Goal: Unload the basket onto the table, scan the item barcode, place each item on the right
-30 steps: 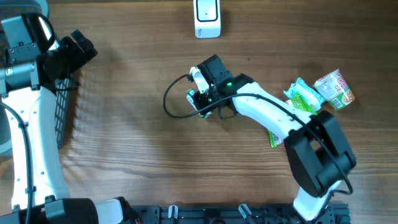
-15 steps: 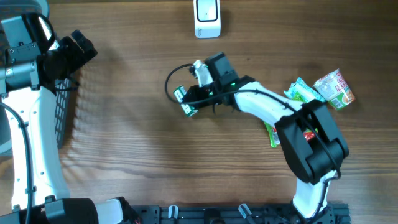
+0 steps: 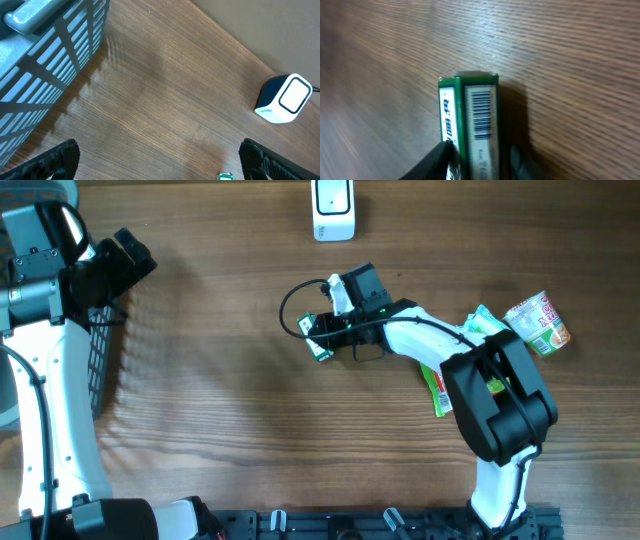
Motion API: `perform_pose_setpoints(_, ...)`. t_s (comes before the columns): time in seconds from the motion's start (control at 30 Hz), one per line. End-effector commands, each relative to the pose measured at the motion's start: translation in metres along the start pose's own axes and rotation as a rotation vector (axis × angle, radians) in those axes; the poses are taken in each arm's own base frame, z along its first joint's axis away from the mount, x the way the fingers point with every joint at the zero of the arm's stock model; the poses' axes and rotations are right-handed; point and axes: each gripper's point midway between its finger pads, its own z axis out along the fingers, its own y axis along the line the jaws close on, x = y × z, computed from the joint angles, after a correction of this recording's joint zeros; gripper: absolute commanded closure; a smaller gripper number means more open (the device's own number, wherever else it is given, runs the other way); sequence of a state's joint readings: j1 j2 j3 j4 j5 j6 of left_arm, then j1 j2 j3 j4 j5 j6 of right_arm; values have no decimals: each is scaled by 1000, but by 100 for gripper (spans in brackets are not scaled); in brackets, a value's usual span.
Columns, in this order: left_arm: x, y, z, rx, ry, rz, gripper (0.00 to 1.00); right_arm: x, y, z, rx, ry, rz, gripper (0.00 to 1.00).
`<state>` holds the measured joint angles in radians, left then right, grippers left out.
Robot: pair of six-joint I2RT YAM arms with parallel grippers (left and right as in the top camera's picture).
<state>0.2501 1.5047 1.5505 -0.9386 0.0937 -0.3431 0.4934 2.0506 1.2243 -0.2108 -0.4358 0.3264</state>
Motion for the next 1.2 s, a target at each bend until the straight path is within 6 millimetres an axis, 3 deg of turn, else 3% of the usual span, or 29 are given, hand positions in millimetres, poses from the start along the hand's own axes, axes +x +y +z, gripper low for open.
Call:
perform_pose_setpoints(0.0, -2, 3, 1, -14, -6, -5, 0, -5, -24, -3, 85, -21, -23, 56)
perform_pose_setpoints(0.13, -2, 3, 1, -14, -6, -5, 0, -24, -24, -23, 131, -64, -102, 37)
perform_pose_setpoints(0.3, -2, 3, 1, -14, -6, -5, 0, -50, -10, -66, 218, -92, -209, 33)
perform_pose_setpoints(0.47, -2, 3, 1, -14, -6, -5, 0, -38, 10, -91, 285, -56, -265, 34)
perform_pose_setpoints(0.77, -2, 3, 1, -14, -6, -5, 0, 9, 10, -68, 580, 39, -378, 37)
perform_pose_setpoints(0.93, -2, 3, 1, -14, -6, -5, 0, 13, 7, -42, 633, 28, -409, 23)
perform_pose_setpoints(1.17, -2, 3, 1, -14, -6, -5, 0, 24, -11, -9, 647, 43, -323, 20)
